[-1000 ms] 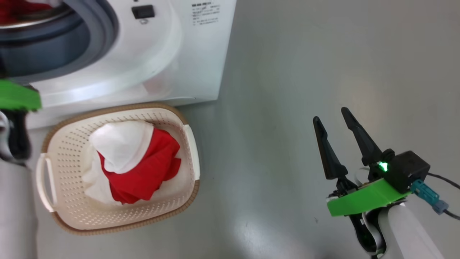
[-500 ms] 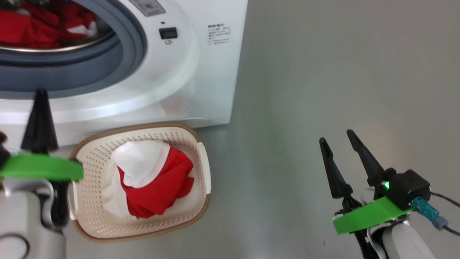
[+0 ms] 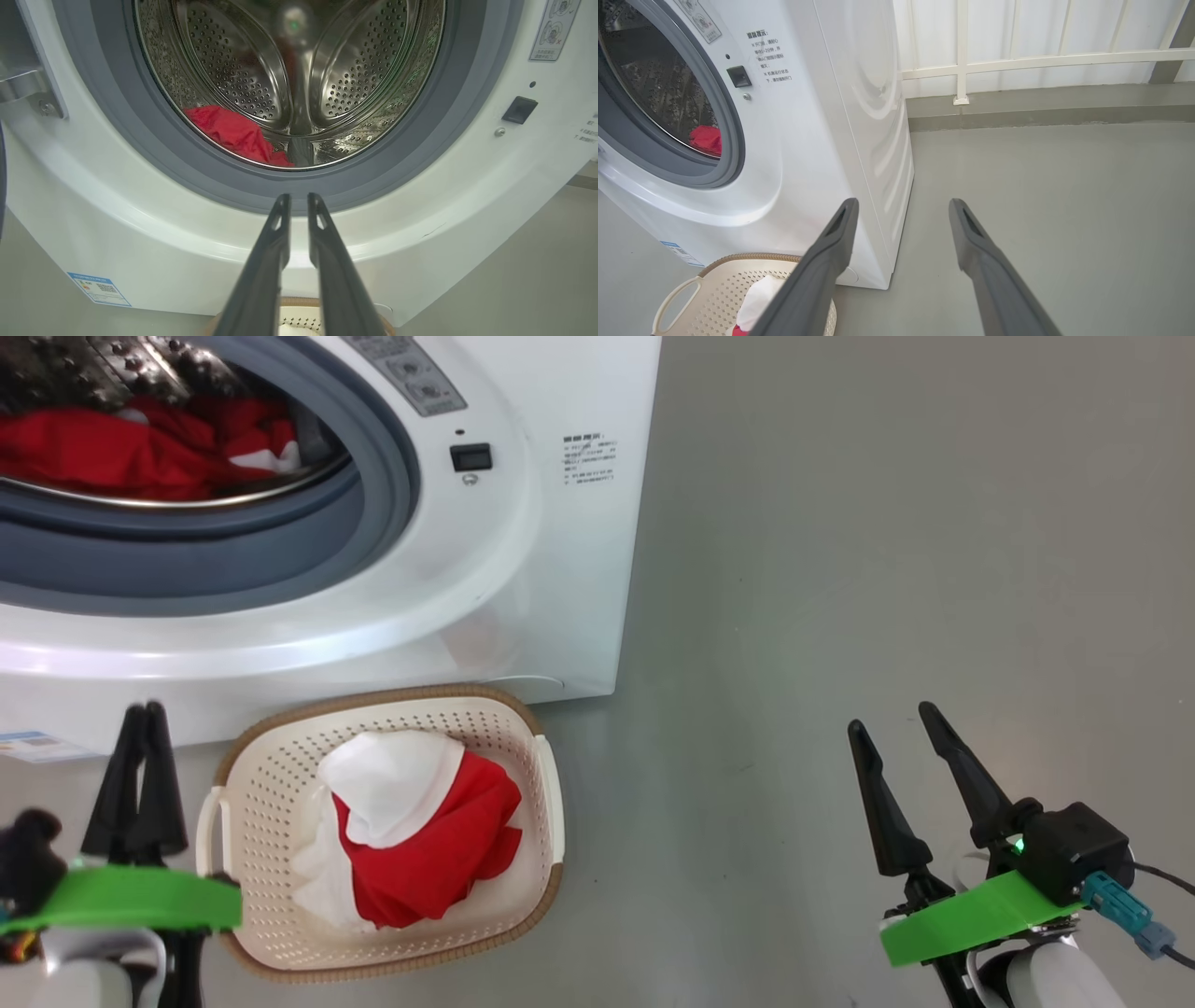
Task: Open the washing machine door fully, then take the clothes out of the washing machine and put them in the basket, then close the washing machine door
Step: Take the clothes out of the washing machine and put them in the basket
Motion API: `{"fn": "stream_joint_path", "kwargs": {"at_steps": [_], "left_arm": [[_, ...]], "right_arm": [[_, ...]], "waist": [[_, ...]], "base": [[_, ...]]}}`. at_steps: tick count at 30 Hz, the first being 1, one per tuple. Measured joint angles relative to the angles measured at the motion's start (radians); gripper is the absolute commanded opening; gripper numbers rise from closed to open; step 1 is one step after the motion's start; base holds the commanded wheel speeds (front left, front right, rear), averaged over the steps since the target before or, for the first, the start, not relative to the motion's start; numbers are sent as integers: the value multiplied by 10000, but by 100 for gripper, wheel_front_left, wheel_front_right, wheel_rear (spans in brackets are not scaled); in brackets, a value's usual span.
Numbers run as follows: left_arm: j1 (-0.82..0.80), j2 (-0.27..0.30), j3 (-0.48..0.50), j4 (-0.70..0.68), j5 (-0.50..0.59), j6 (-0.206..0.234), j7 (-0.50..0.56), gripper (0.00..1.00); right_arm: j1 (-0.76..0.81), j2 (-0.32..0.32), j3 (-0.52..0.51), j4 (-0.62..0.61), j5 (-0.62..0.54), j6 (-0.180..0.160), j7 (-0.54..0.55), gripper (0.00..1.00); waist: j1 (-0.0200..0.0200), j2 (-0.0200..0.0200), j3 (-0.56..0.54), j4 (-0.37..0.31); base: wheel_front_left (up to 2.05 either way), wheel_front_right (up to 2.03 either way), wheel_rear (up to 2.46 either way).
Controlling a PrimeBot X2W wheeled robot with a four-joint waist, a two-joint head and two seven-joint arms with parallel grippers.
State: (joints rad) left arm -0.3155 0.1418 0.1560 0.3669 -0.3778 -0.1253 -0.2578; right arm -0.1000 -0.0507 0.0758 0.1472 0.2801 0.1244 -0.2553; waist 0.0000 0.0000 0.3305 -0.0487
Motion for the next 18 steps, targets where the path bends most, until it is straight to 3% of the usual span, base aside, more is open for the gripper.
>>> {"fn": "stream_joint_path", "kwargs": {"at_steps": [4,8,11,18], "left_arm": [[544,-81,90,-309,128,0,0,25],[1079,-198,144,-554,176,0,0,49],[1415,-272,205,-798,234,0,0,100],[2102,-481,382,-1241,370,0,8,100]], "right_arm": [[202,2,-38,-15,0,0,0,100],[317,4,-73,-23,0,0,0,100],[359,6,-109,-29,0,0,0,100],[367,8,-232,-52,2,0,0,100]], "waist": [[0,0,-133,-16],[0,0,-223,-44],[0,0,-241,-75],[0,0,-231,-120]], "base": [[0,0,0],[0,0,0],[0,0,0],[0,0,0]]}}
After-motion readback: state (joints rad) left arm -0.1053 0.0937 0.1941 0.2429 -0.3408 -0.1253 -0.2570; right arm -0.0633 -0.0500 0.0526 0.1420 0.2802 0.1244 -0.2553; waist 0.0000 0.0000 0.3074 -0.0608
